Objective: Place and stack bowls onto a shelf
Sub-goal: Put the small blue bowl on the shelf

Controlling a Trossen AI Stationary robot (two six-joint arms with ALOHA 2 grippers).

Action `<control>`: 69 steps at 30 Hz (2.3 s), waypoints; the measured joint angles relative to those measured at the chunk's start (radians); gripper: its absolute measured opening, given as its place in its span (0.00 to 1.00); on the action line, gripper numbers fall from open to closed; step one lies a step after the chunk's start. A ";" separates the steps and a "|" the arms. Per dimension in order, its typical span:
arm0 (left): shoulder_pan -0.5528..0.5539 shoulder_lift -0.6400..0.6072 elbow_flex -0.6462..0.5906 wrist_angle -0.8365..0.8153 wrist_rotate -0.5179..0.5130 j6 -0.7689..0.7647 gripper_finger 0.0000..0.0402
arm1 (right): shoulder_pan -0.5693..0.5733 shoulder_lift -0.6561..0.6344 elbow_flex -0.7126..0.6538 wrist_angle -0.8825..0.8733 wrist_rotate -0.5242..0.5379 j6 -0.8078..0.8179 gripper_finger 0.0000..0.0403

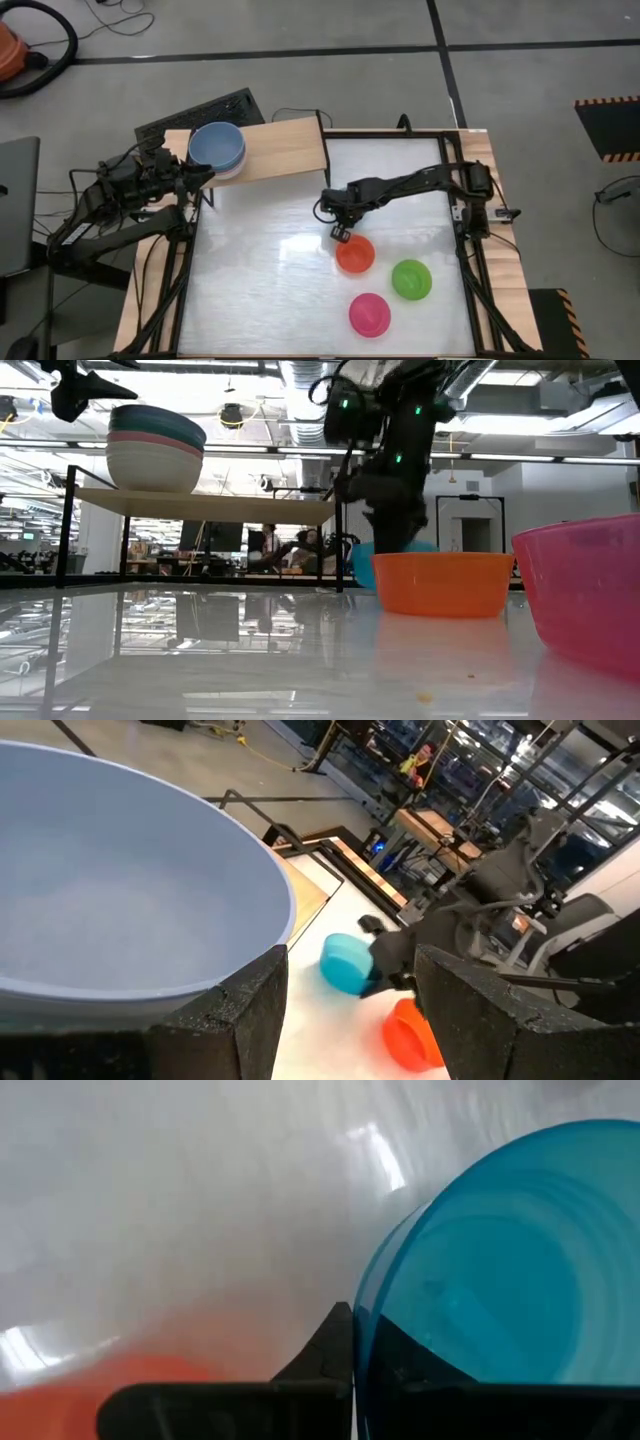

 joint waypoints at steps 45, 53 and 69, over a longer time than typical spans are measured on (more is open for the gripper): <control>0.000 0.000 0.000 -0.077 -0.026 -0.068 0.51 | -0.202 0.371 0.994 -0.215 0.104 -0.588 0.06; 0.000 0.000 0.000 -0.083 -0.028 -0.065 0.51 | -0.204 0.393 0.999 -0.317 0.119 -0.576 0.06; 0.000 0.000 0.000 -0.081 -0.026 -0.033 0.51 | -0.201 0.394 1.015 -0.348 0.210 -0.579 0.41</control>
